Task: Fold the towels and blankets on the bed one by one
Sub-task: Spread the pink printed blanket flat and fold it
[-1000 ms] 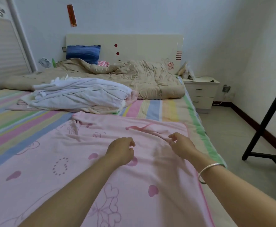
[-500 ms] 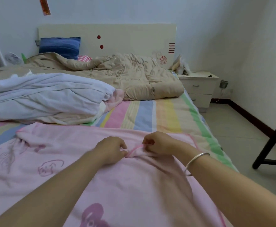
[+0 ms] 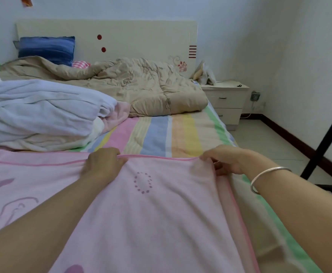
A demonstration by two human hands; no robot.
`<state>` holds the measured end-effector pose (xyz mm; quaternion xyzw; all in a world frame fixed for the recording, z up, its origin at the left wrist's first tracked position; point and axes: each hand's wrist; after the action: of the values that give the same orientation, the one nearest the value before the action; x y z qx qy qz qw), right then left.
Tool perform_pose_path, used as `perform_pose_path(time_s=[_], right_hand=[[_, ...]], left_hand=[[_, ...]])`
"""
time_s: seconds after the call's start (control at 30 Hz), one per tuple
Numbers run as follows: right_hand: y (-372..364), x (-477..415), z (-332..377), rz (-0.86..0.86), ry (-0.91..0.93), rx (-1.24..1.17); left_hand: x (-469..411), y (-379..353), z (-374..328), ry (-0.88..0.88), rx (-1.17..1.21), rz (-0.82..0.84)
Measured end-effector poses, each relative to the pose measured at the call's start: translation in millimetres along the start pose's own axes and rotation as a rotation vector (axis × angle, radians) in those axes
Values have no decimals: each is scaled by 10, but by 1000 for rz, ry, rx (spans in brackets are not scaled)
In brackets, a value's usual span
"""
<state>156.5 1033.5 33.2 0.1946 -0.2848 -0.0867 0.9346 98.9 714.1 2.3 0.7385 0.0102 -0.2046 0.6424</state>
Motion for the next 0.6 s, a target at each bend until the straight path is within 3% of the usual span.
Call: perform_pose_path(time_s=[0.1,0.17,0.33,0.5,0.6], right_hand=[[32,-187,-112,-324,86,314],[38,-247,-153,-445,109,437],[49,-367,-212,-496,87,557],[-142,-312,-335,-666,140,554],[-128,-107,-324,-583,102,418]], left_hand=[[-61,-226,-2,-23,-45,-102],[-137,-290,-60,-101,-92,-179],[-365,-374,-174,-181,-204,-170],[-234,-508,-335,-199,-473,-196],[-121,-388,-450,-278,-500,-276]])
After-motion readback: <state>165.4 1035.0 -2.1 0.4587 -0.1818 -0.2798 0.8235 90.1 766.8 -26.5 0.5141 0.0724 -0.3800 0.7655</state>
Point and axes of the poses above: each hand's wrist, its own x-axis away from the middle knuckle, its own y-axis out of the back of the hand, z = x × y, and after that the axes turned 7 degrees about -y, right-handed
